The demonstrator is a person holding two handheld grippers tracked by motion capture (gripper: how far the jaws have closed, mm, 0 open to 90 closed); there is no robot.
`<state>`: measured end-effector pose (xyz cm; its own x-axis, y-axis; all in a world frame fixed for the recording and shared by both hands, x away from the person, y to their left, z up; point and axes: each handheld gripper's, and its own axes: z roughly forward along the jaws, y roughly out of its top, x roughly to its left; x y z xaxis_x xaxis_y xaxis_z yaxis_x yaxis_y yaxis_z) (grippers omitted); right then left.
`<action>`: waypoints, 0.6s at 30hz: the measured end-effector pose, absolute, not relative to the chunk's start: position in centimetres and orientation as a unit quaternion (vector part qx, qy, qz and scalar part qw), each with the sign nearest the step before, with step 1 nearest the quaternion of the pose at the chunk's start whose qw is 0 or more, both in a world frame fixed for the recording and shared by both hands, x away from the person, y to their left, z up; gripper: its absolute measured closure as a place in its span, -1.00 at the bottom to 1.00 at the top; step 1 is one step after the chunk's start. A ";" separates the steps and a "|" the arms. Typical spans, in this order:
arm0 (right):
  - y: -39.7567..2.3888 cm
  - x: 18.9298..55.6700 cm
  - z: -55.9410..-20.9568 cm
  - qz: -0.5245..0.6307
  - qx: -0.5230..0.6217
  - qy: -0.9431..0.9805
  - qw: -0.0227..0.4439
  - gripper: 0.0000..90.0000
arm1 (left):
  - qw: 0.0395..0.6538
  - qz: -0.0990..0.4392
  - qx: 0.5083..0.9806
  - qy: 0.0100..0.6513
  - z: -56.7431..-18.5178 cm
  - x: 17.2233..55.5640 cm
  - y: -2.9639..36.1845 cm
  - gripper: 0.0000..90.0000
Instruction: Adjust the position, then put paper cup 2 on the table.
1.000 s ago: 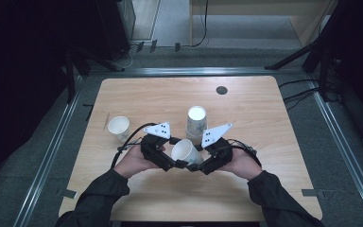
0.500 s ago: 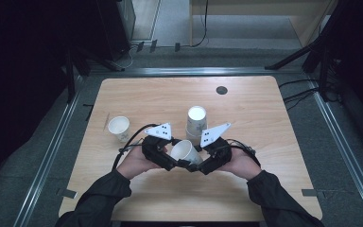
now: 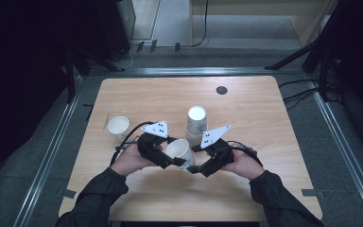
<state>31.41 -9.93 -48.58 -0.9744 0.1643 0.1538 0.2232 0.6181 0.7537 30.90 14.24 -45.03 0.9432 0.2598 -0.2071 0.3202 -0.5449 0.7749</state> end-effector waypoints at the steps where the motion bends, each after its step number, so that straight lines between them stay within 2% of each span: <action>1: -10.0 31.4 -48.6 -0.423 -0.105 -0.900 0.028 -0.54 | 0.447 -0.033 0.879 0.166 -45.0 30.9 14.3 -0.49; 18: -11.8 31.0 -48.1 -0.418 -0.115 -0.901 -0.008 -0.54 | 0.449 -0.024 0.877 0.171 -43.5 30.7 16.1 -0.49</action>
<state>31.04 -11.79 -48.07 -0.9735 0.2134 0.0824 0.2007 0.6239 0.7553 30.72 16.05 -43.46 0.9403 0.2782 -0.1961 0.3217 -0.5388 0.7786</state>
